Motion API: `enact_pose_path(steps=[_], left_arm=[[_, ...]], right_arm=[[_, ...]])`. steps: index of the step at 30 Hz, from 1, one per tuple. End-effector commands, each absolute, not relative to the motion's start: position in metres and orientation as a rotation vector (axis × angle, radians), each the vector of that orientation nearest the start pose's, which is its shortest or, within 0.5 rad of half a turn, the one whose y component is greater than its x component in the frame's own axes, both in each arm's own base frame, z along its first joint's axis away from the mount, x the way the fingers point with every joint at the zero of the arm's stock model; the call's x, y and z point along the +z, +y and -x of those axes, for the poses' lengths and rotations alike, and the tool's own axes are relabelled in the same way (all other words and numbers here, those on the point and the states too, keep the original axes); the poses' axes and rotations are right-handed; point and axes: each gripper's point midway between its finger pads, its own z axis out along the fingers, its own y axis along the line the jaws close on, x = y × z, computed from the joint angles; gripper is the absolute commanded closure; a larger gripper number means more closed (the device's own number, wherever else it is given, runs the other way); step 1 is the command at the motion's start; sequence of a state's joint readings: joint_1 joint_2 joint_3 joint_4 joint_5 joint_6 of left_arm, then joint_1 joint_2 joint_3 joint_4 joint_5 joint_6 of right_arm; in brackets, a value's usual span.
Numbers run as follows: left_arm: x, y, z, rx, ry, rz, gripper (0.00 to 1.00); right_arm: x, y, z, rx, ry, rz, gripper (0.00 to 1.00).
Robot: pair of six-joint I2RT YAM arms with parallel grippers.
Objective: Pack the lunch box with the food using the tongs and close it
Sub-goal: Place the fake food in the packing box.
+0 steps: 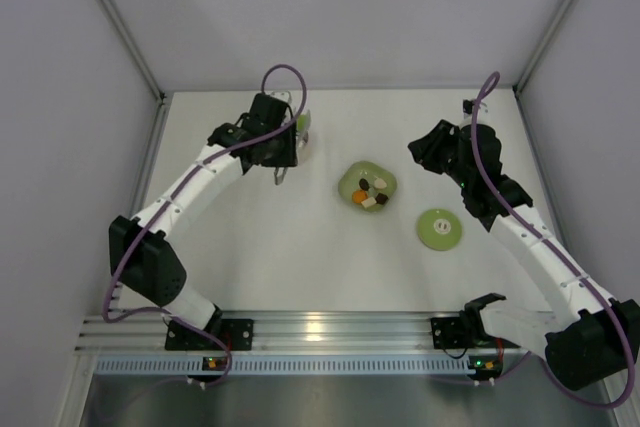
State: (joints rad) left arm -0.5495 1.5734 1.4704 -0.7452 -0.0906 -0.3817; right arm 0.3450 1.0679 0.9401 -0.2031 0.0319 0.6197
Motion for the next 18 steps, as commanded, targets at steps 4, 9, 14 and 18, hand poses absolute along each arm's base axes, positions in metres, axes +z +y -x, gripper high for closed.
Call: enact_pose_path(steps=[4,9,14,18], left_arm=[[0.218,-0.167,-0.38,-0.277,2.337,0.043,0.59],[0.202,-0.169,-0.39,-0.305,2.359,0.072,0.59],[0.19,-0.169,-0.389,-0.3,2.381,0.08,0.59],[0.183,-0.17,-0.388,-0.301,2.399,0.078,0.58]], right_arm=[[0.279,0.148,-0.337,0.637,1.891,-0.244,0.73],[0.278,0.15,-0.336,0.642,1.898,-0.237,0.74],[0.277,0.149,-0.335,0.641,1.901,-0.237,0.74],[0.275,0.15,-0.334,0.644,1.902,-0.237,0.74]])
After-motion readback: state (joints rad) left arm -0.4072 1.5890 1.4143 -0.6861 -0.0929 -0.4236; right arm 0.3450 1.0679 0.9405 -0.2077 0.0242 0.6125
